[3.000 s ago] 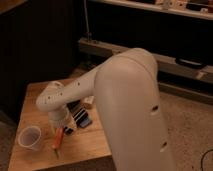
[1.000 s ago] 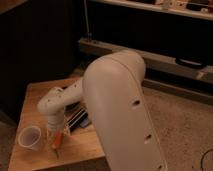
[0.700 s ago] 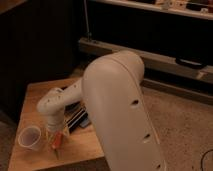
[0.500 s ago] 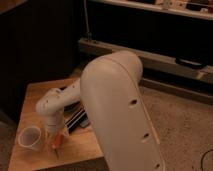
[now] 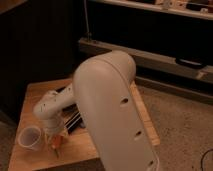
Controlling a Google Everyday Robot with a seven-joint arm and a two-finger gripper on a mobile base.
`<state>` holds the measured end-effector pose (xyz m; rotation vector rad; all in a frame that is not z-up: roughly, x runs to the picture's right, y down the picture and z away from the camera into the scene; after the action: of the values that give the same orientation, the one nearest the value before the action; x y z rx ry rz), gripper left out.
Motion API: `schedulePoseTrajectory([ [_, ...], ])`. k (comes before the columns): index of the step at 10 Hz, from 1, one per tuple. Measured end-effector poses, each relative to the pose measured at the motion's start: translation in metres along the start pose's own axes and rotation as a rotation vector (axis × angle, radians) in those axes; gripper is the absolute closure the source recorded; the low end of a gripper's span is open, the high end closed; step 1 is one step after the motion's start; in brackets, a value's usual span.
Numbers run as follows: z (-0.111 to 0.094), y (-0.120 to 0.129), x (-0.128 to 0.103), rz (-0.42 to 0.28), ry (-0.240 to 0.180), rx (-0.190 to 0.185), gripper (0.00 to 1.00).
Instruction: Drag the pepper across the table
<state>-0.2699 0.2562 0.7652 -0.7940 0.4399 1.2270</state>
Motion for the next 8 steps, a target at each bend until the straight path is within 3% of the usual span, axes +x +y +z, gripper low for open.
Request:
schedulePoseTrajectory([
  [2,0.0042,0.0004,0.0001,0.002,-0.001,0.01,0.38],
  [5,0.0044,0.0003,0.0006,0.01,-0.006,0.013,0.64],
  [8,0.0037,-0.0022,0.0007,0.021,-0.004,0.016,0.66],
])
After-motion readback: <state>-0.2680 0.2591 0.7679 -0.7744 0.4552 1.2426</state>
